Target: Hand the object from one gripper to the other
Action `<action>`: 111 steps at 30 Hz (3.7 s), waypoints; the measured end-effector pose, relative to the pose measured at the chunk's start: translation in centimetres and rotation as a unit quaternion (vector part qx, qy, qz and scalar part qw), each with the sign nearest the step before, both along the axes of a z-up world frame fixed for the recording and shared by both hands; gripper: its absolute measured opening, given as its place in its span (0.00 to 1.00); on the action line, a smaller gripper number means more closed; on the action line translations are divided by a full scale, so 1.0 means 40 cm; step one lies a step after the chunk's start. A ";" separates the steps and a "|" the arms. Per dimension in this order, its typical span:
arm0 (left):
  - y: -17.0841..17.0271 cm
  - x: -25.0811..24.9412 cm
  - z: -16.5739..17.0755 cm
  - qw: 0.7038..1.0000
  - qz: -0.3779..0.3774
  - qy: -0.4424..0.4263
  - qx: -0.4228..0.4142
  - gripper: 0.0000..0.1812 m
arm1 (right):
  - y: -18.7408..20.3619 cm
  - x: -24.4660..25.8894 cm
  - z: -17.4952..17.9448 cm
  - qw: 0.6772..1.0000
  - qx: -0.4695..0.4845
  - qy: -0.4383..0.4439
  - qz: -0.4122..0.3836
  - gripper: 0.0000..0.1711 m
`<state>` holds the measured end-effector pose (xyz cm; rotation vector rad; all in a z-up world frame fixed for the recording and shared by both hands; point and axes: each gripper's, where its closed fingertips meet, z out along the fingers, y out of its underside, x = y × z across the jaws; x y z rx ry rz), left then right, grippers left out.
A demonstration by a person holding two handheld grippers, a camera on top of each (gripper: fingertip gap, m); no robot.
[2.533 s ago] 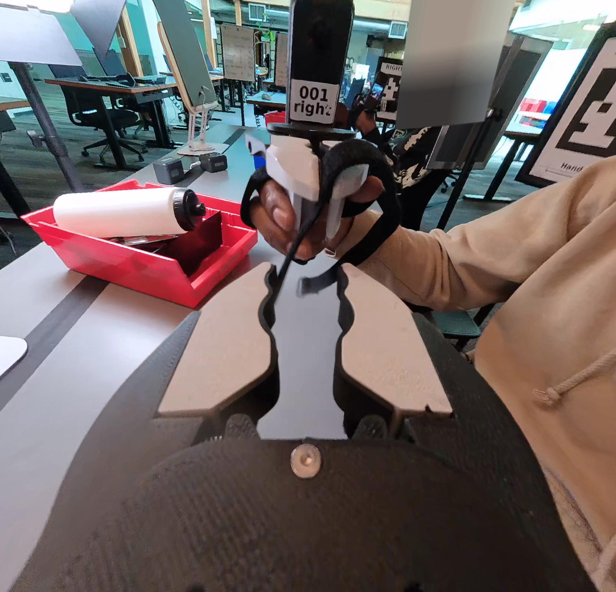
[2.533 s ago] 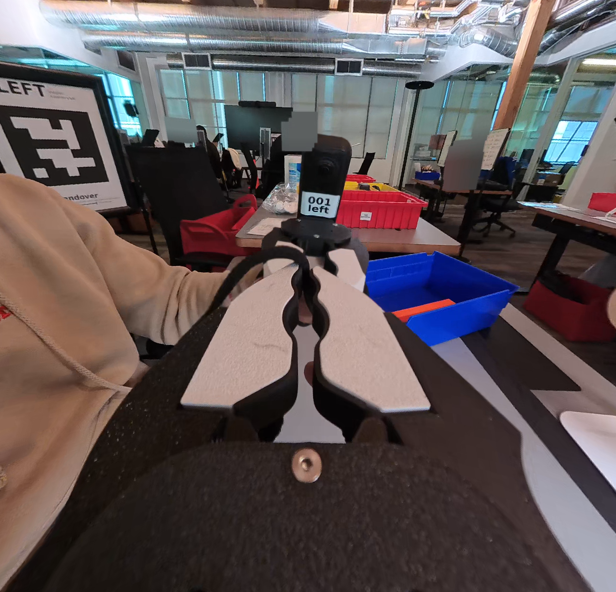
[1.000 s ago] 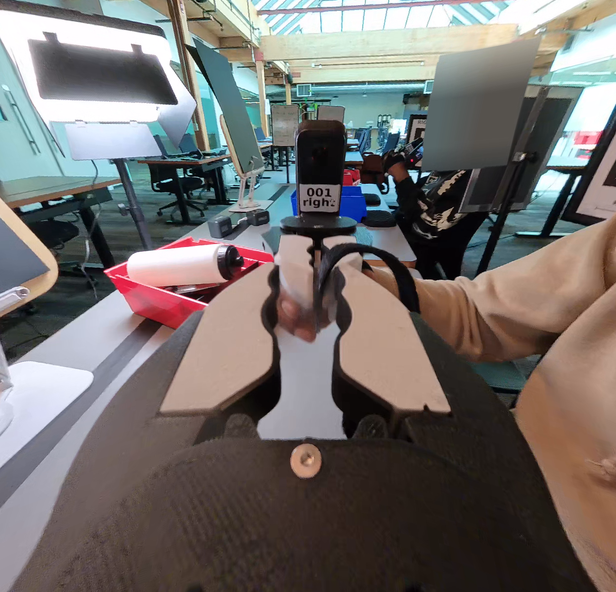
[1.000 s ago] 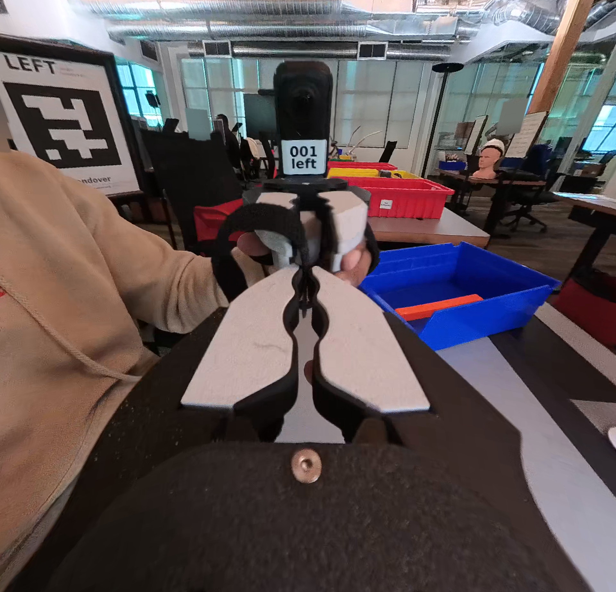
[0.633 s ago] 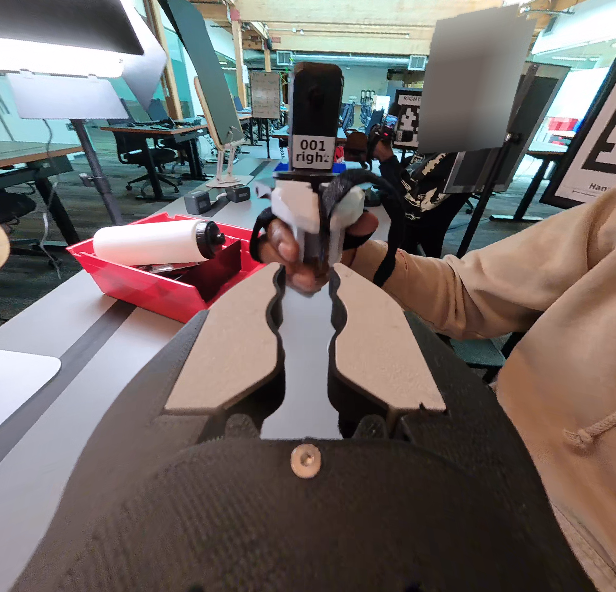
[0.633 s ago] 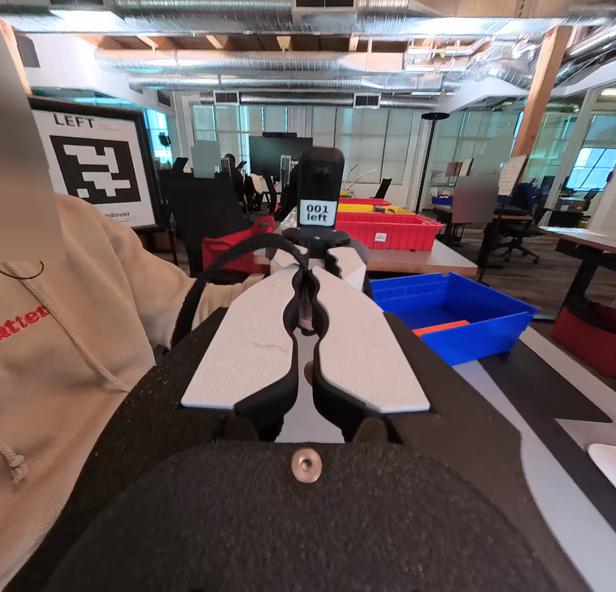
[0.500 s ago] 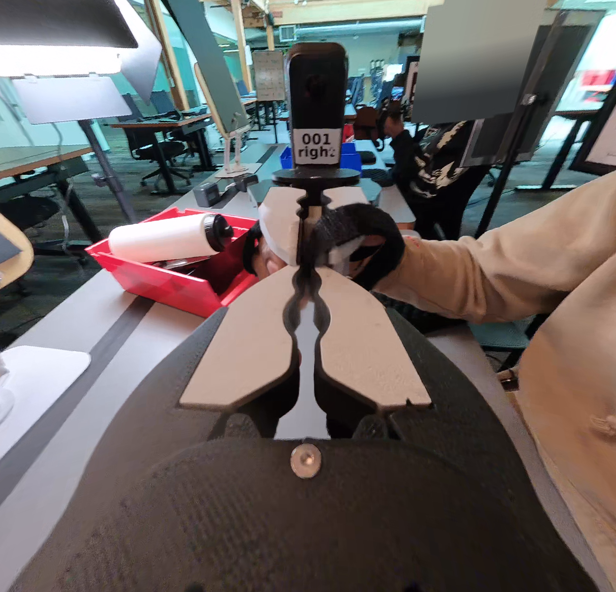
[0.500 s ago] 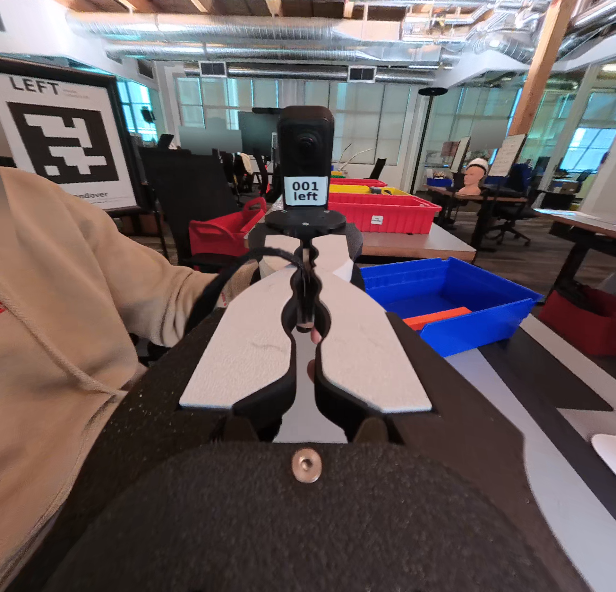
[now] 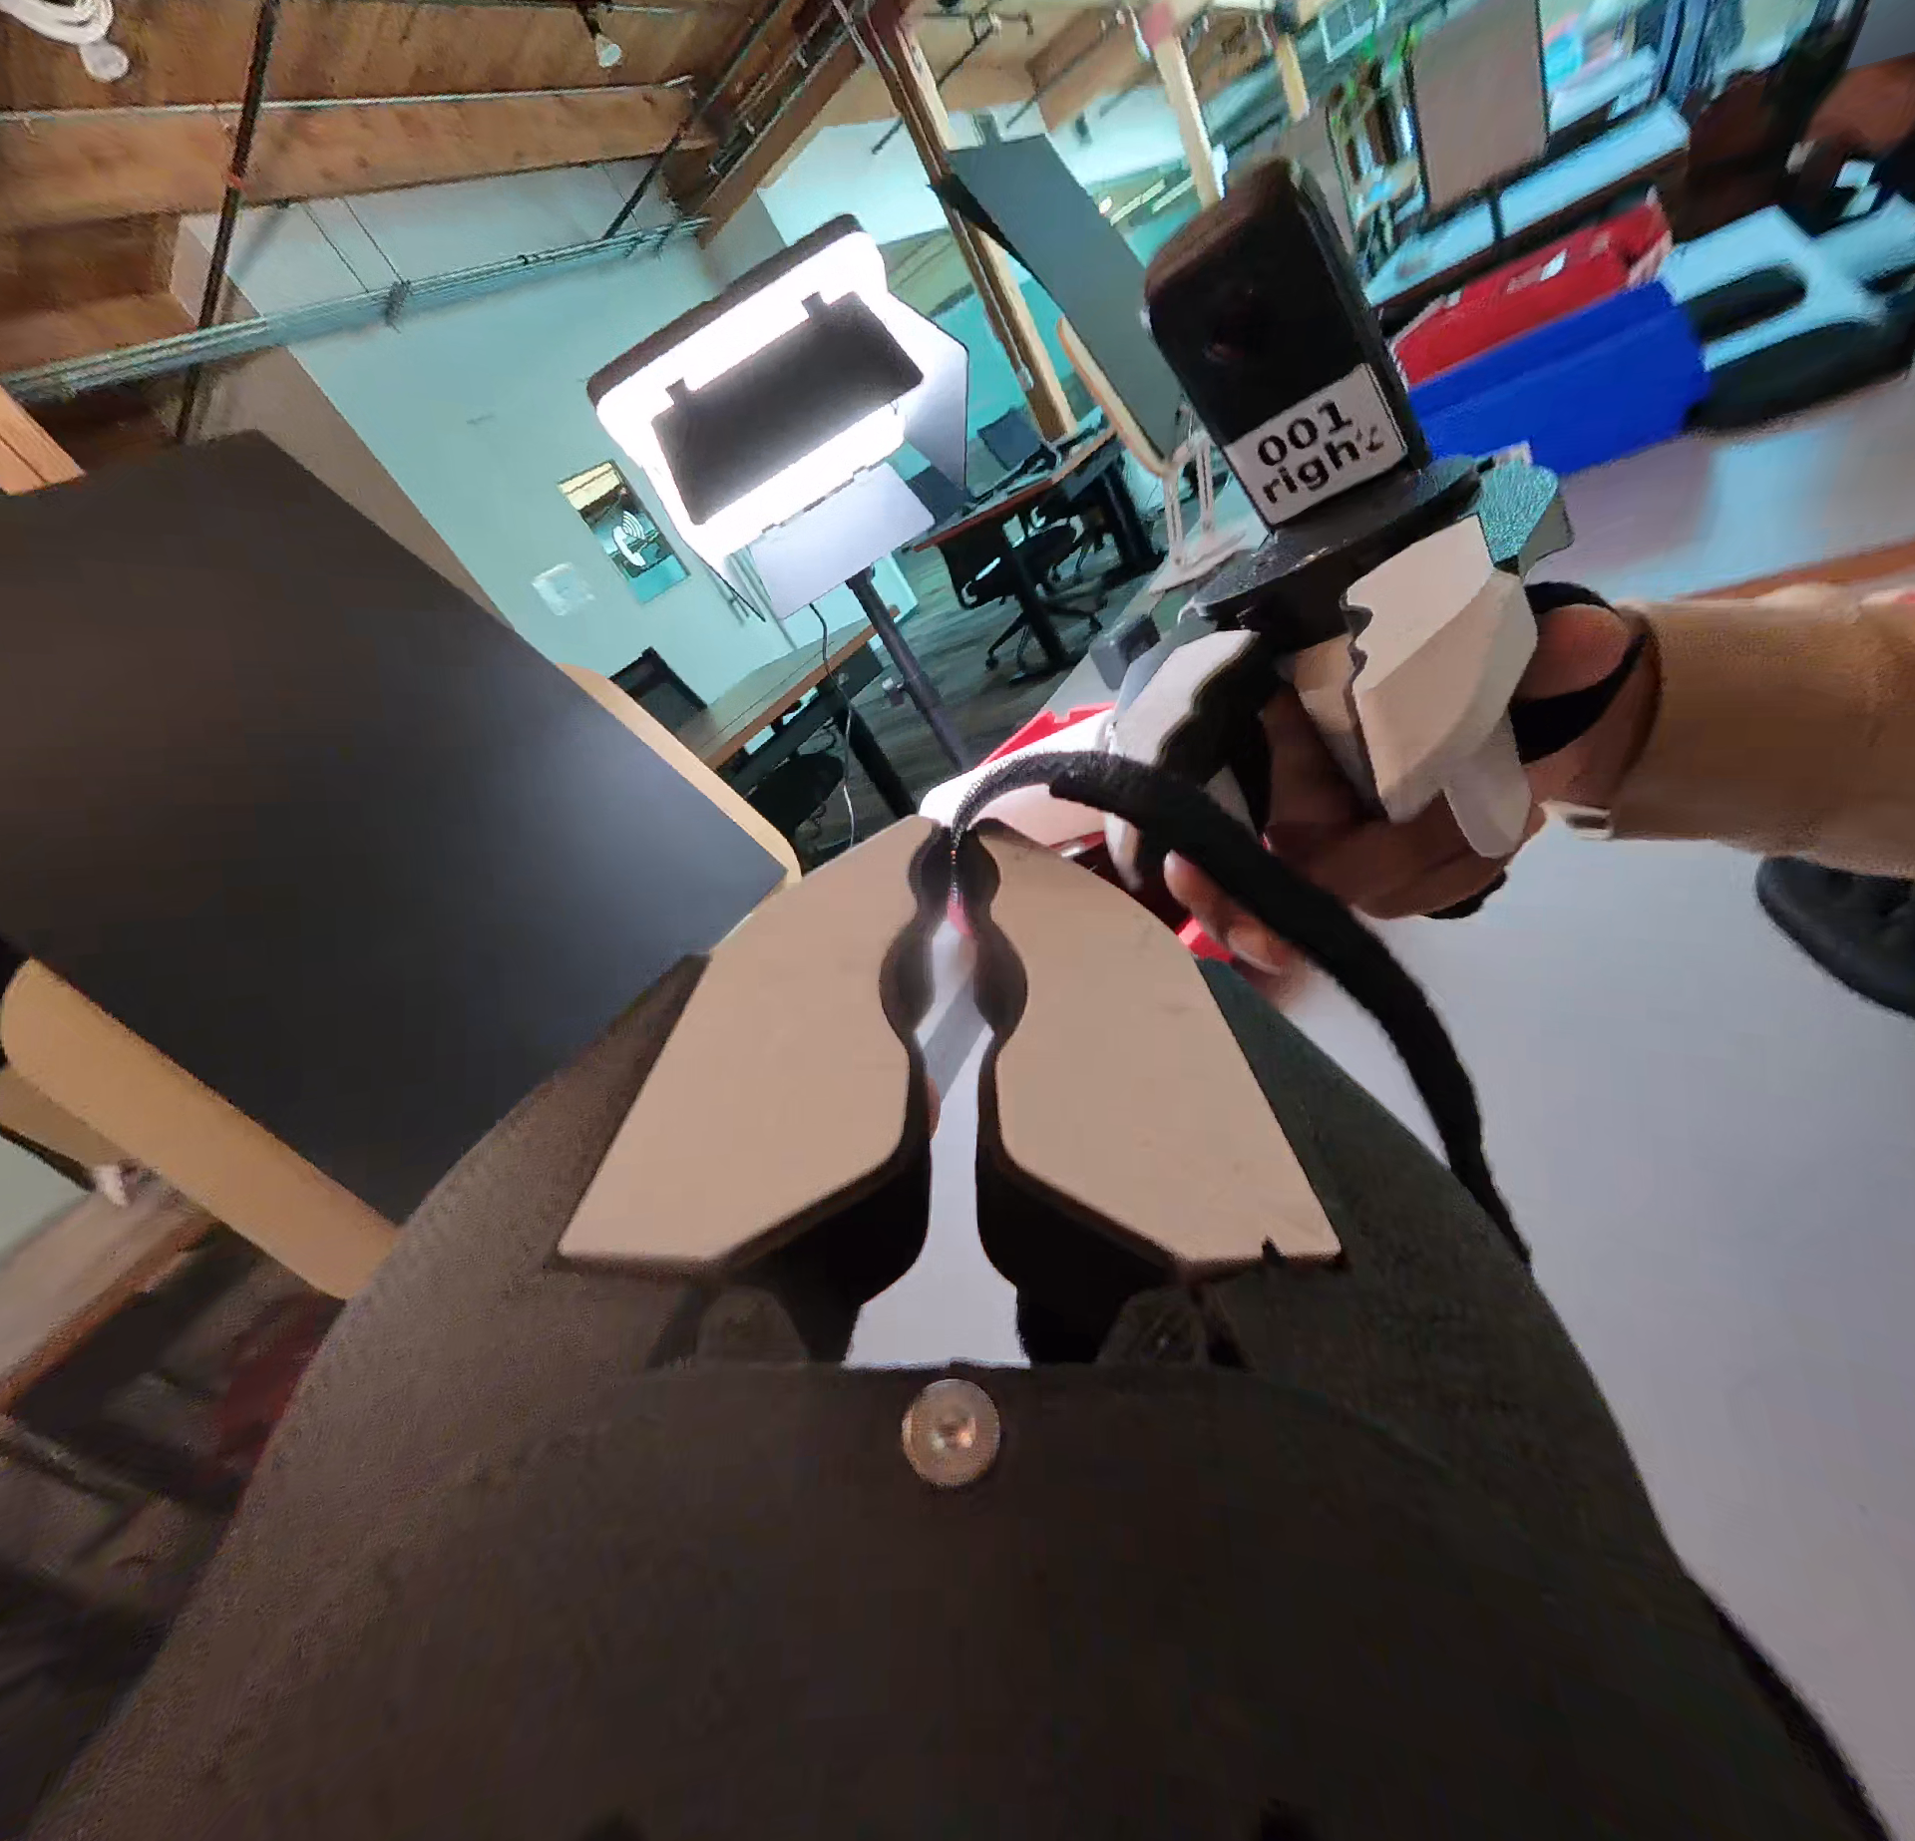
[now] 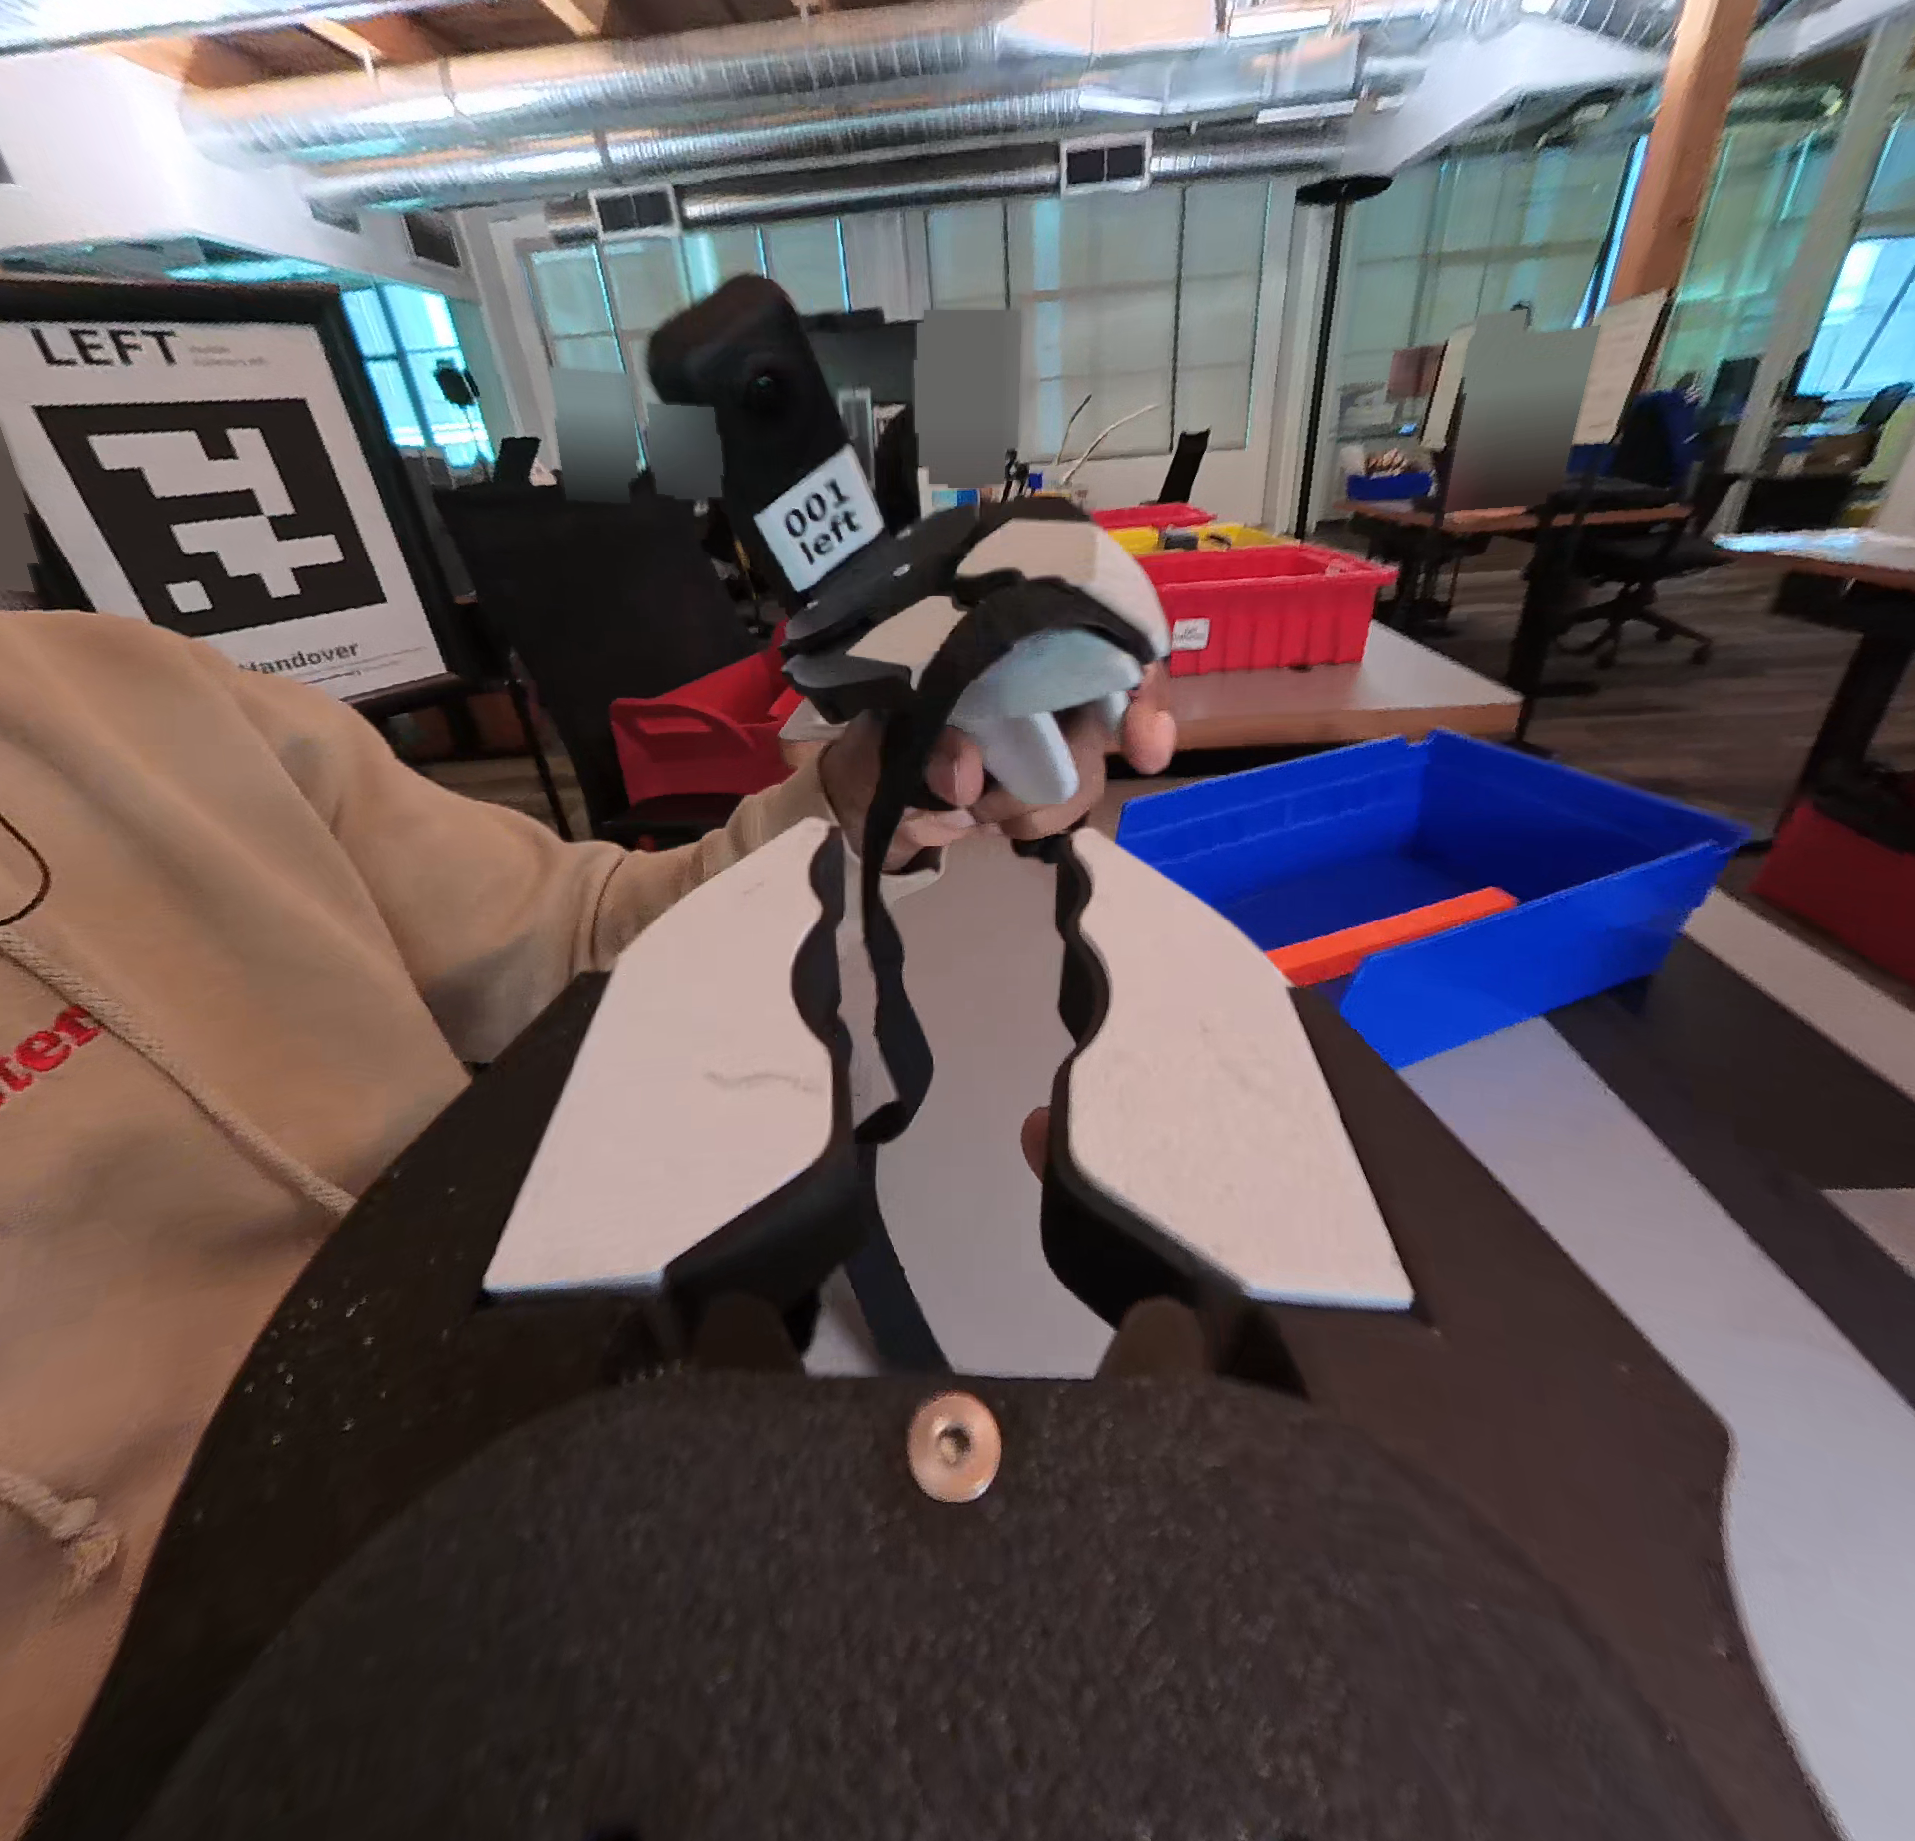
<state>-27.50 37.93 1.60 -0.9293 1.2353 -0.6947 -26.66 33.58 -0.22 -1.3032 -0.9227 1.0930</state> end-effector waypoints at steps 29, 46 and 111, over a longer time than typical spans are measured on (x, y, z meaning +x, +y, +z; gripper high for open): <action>-0.055 0.169 -0.379 0.886 -0.211 0.187 -0.368 0.00 | 0.000 0.158 0.135 0.971 0.168 0.049 -0.165 0.01; -0.172 0.165 -0.434 0.869 -0.286 0.275 -0.296 0.01 | -0.008 0.194 0.165 0.950 0.193 0.004 -0.244 0.01; -0.138 0.012 -0.349 0.837 -0.327 0.295 -0.325 0.01 | 0.187 0.246 -0.038 0.870 0.248 -0.175 -0.389 0.04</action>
